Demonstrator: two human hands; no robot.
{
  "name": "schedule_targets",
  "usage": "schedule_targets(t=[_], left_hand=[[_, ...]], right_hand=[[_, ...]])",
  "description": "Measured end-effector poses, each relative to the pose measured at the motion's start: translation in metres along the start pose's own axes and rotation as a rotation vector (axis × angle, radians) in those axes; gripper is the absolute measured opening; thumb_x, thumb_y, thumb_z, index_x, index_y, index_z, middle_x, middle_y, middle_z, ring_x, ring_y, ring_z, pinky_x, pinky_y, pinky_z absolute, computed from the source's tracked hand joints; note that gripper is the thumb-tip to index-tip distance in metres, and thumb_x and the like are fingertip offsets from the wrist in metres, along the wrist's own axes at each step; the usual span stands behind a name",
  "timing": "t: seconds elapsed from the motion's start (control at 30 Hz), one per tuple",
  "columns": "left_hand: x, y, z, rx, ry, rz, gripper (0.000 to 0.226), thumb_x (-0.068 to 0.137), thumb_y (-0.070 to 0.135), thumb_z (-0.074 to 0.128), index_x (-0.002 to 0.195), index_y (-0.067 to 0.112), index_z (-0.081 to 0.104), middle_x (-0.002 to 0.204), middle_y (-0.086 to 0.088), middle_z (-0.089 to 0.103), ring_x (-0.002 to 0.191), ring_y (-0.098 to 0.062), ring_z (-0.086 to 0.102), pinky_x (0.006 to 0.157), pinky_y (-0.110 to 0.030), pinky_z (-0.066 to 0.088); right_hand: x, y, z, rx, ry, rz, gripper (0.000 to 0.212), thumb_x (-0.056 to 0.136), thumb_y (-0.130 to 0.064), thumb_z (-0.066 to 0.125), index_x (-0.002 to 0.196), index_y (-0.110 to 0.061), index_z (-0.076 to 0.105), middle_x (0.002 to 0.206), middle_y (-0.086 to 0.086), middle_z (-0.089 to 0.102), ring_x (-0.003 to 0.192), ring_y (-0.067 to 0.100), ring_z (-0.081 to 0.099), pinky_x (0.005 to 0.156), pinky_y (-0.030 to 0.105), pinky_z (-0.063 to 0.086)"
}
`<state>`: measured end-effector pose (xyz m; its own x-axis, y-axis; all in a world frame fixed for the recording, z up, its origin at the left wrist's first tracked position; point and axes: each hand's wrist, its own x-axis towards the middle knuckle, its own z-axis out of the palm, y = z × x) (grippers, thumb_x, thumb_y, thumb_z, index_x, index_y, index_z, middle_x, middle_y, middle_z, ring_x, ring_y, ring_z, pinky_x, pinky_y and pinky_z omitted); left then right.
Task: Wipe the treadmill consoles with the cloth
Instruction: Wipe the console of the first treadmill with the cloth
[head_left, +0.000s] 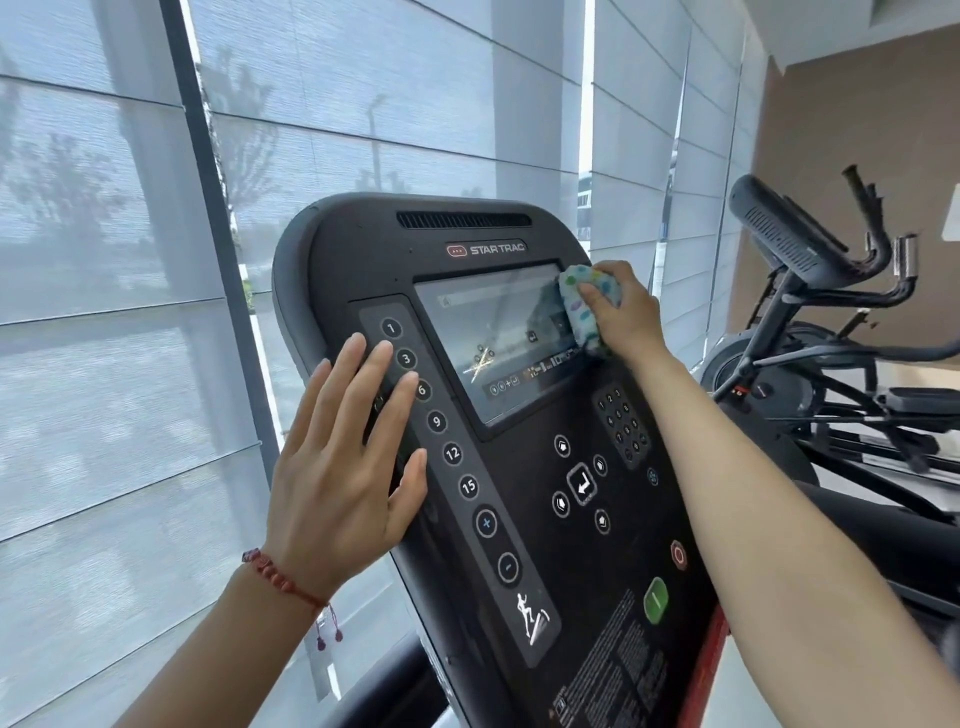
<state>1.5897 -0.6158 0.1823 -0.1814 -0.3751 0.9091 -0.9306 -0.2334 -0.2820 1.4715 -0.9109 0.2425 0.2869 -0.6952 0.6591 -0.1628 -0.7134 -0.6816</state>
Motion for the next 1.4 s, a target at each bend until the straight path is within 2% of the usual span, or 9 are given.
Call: schedule_targets(t=[0.13,0.23,0.3,0.5,0.7,0.87,1.13,1.23,1.4], left_hand=[[-0.001,0.001,0.001,-0.023,0.004,-0.011,0.046,0.092,0.023,0.036,0.120,-0.007,0.057,0.133,-0.028,0.045,0.131,-0.042,0.032,0.103,-0.057,0.031],[-0.001,0.001,0.001,-0.034,0.008,-0.015,0.045,0.091,0.022,0.037,0.120,-0.008,0.056,0.133,-0.028,0.044,0.131,-0.043,0.032,0.103,-0.058,0.030],[-0.001,0.002,0.001,-0.036,0.009,-0.016,0.045,0.091,0.021,0.037,0.120,-0.008,0.056,0.133,-0.028,0.044,0.131,-0.043,0.032,0.103,-0.059,0.031],[-0.001,0.001,-0.001,-0.025,0.000,-0.017,0.045,0.092,0.022,0.038,0.120,-0.007,0.056,0.134,-0.028,0.044,0.131,-0.042,0.032,0.103,-0.058,0.031],[-0.003,-0.002,-0.001,-0.007,-0.019,-0.013,0.046,0.095,0.026,0.035,0.123,-0.005,0.055,0.136,-0.026,0.043,0.133,-0.040,0.030,0.104,-0.056,0.031],[-0.002,-0.003,-0.003,0.022,-0.050,-0.004,0.048,0.096,0.029,0.035,0.125,-0.004,0.053,0.137,-0.024,0.042,0.134,-0.038,0.029,0.105,-0.054,0.032],[-0.001,-0.002,-0.004,0.076,-0.073,0.009,0.052,0.099,0.032,0.026,0.123,-0.003,0.055,0.135,-0.024,0.045,0.133,-0.038,0.030,0.109,-0.049,0.026],[-0.001,-0.002,-0.005,0.083,-0.084,0.012,0.055,0.100,0.034,0.023,0.123,-0.003,0.056,0.135,-0.024,0.046,0.133,-0.037,0.030,0.110,-0.048,0.025],[-0.001,-0.001,-0.006,0.067,-0.048,-0.013,0.055,0.098,0.037,0.027,0.123,-0.003,0.056,0.135,-0.024,0.045,0.133,-0.036,0.031,0.110,-0.046,0.026]], right_hand=[[-0.027,-0.018,0.004,0.071,-0.054,-0.060,0.027,0.089,-0.027,0.059,0.113,-0.018,0.055,0.101,0.002,0.061,0.090,0.020,0.061,0.066,0.017,0.046],[-0.059,-0.049,0.008,0.078,-0.127,-0.175,0.025,0.087,-0.027,0.062,0.109,-0.018,0.057,0.093,-0.004,0.061,0.072,0.000,0.058,0.054,0.003,0.043],[-0.082,-0.071,0.015,0.106,-0.185,-0.284,0.026,0.086,-0.028,0.063,0.108,-0.016,0.059,0.092,-0.007,0.061,0.071,-0.008,0.055,0.058,0.001,0.043],[-0.105,-0.089,0.026,0.132,-0.201,-0.490,0.031,0.086,-0.028,0.064,0.112,-0.011,0.060,0.103,-0.003,0.066,0.085,0.005,0.059,0.076,0.008,0.043],[-0.073,-0.057,0.021,0.102,-0.090,-0.337,0.028,0.088,-0.025,0.061,0.111,-0.010,0.058,0.095,0.000,0.064,0.081,0.010,0.058,0.060,-0.001,0.041],[-0.042,-0.019,0.009,0.058,-0.005,-0.118,0.028,0.090,-0.029,0.058,0.114,-0.015,0.055,0.108,0.009,0.066,0.093,0.020,0.061,0.073,0.027,0.050],[-0.021,-0.009,0.001,-0.046,0.031,0.099,0.030,0.092,-0.030,0.051,0.117,-0.012,0.050,0.117,0.016,0.061,0.108,0.037,0.055,0.088,0.037,0.044],[-0.027,-0.026,-0.003,-0.032,0.050,0.071,0.031,0.090,-0.028,0.055,0.117,-0.013,0.052,0.117,0.013,0.060,0.106,0.033,0.055,0.087,0.034,0.044],[-0.060,-0.101,0.015,0.168,-0.003,-0.198,0.023,0.087,-0.032,0.061,0.107,-0.020,0.057,0.095,-0.007,0.059,0.077,0.003,0.056,0.060,0.010,0.043]])
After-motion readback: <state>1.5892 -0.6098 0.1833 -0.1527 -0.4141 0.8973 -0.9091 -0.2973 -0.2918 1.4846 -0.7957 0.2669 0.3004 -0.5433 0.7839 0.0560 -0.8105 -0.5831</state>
